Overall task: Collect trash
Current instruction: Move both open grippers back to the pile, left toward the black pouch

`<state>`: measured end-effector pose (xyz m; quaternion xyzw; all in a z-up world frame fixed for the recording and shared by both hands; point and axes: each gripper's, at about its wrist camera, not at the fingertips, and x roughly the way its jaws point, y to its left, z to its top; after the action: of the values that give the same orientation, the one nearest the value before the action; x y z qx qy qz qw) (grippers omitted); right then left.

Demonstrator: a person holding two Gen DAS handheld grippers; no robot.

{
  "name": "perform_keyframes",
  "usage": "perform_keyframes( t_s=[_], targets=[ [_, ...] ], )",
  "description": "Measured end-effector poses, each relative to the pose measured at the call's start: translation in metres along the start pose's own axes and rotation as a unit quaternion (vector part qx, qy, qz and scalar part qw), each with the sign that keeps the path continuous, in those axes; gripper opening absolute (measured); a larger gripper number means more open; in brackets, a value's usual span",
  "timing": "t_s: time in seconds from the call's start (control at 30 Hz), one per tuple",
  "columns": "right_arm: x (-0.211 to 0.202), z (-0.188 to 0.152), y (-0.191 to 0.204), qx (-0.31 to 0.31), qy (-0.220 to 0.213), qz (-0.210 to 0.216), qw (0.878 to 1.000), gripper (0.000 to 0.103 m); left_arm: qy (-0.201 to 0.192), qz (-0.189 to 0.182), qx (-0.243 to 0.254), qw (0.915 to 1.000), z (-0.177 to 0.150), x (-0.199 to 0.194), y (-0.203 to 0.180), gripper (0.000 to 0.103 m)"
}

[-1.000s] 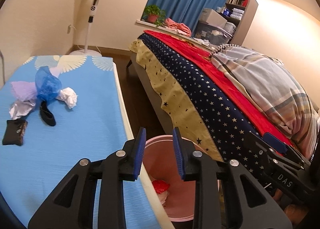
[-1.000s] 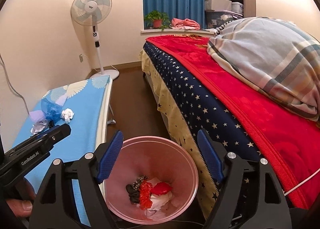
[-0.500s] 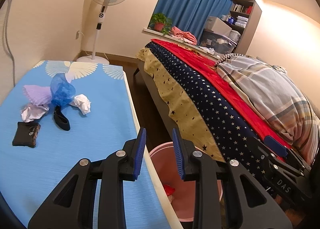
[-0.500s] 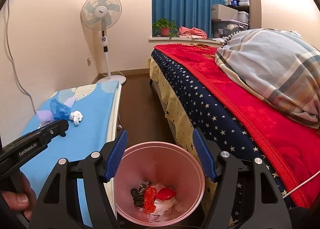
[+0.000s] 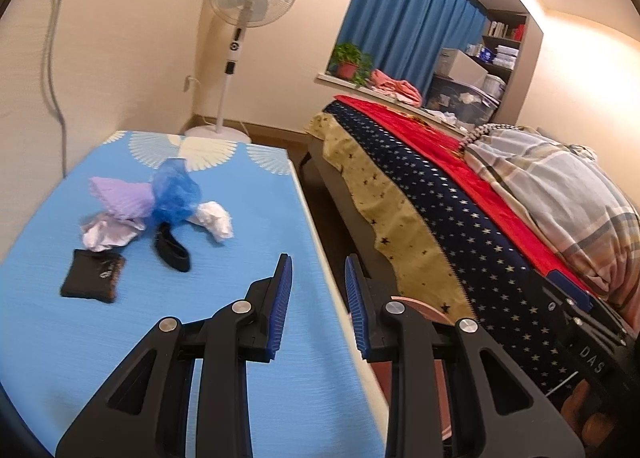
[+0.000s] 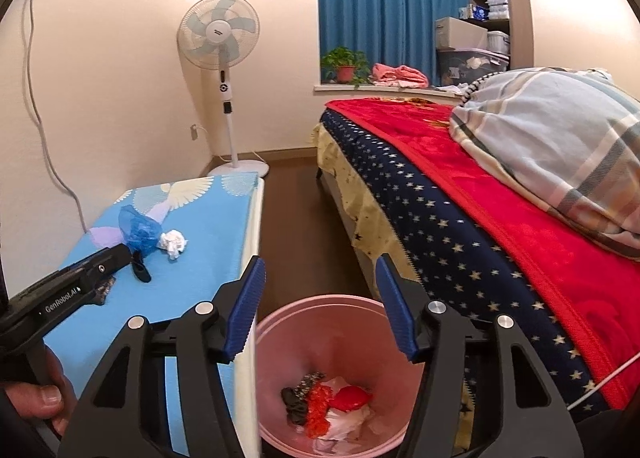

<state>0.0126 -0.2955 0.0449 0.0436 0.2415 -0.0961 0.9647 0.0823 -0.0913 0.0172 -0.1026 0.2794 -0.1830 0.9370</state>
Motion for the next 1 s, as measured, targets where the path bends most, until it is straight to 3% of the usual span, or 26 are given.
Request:
perform_keyframes(
  t_s=[0.43, 0.7, 1.0],
  targets=[
    [0.043, -0.004, 0.055, 0.0, 0.009, 0.082, 0.997, 0.052, -0.018, 0.108, -0.034, 0.9934, -0.009, -0.003, 0.062, 0.027],
    [0.079, -0.011, 0.09, 0.016, 0.026, 0.124, 0.992, 0.046, -0.011, 0.195, -0.072, 0.9781, -0.016, 0.003, 0.111, 0.026],
    [0.115, -0.017, 0.121, 0.014, 0.046, 0.163, 0.985, 0.043, 0.011, 0.248, -0.099, 0.9637, -0.021, 0.021, 0.153, 0.026]
  ],
)
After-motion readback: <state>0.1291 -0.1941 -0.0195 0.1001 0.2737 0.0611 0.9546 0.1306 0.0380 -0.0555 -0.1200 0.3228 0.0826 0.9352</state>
